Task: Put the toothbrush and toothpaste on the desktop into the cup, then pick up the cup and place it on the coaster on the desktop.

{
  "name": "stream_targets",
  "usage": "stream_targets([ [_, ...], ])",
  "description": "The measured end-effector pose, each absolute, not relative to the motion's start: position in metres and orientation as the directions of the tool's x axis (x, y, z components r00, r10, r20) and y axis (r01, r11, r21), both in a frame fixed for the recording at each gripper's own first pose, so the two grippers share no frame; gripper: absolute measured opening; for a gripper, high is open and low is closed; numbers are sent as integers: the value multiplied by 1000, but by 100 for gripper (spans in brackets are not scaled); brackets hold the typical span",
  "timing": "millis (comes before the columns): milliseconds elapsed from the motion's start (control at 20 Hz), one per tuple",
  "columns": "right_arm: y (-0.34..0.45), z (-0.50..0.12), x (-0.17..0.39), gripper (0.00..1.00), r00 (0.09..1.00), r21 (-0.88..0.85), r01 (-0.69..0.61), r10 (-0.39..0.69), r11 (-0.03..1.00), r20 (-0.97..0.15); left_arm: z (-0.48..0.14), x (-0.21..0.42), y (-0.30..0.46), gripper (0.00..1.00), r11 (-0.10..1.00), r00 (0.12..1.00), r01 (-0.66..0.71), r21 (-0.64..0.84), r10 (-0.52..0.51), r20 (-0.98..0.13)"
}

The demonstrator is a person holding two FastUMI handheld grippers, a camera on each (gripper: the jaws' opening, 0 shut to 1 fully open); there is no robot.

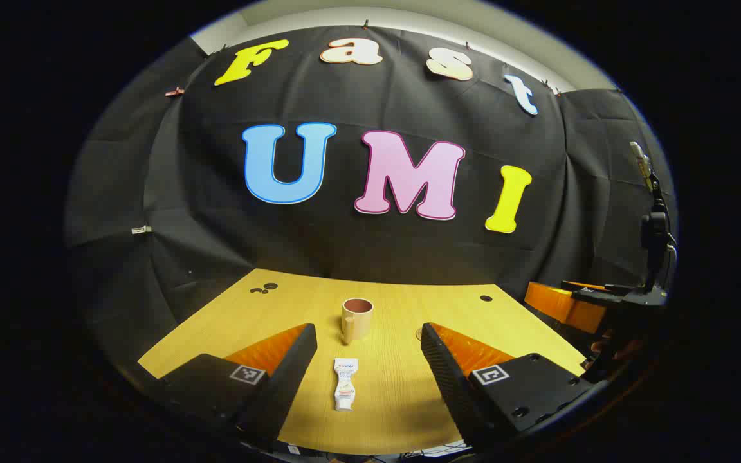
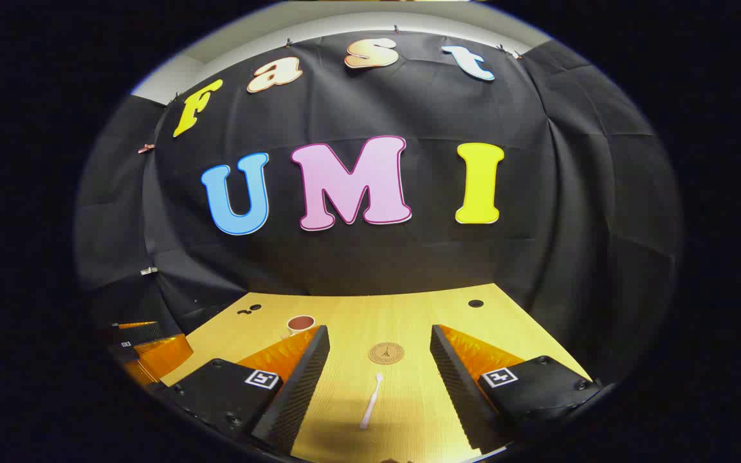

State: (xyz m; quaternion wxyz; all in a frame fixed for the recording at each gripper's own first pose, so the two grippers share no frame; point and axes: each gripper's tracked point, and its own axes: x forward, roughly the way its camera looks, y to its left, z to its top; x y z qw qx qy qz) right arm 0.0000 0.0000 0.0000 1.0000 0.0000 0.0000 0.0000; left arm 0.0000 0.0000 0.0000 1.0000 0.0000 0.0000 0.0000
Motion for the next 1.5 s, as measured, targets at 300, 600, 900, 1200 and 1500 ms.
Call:
stream_targets([
  [300, -13, -5, 9, 97, 1000, 8, 14, -14, 1000, -23, -4, 12, -3, 100, 1000, 1000, -1, -12, 0, -15],
  [600, -18, -7, 16, 97, 999, 14, 24, -24, 1000, -35, -9, 22, -2, 100, 1000, 1000, -2, -21, 1, -30],
  [900, -14, -9, 24, 97, 999, 26, 13, -12, 1000, -40, -11, 29, -2, 100, 1000, 999, 6, -13, -7, -40],
  [1200, -17, -12, 32, 97, 998, 37, 14, -12, 999, -54, -19, 38, 1, 100, 1000, 998, 4, -6, -5, -63],
  [1500, -25, -20, 38, 98, 996, 32, 19, -16, 999, -88, -36, 60, 16, 100, 1000, 993, -14, -5, 14, -115],
])
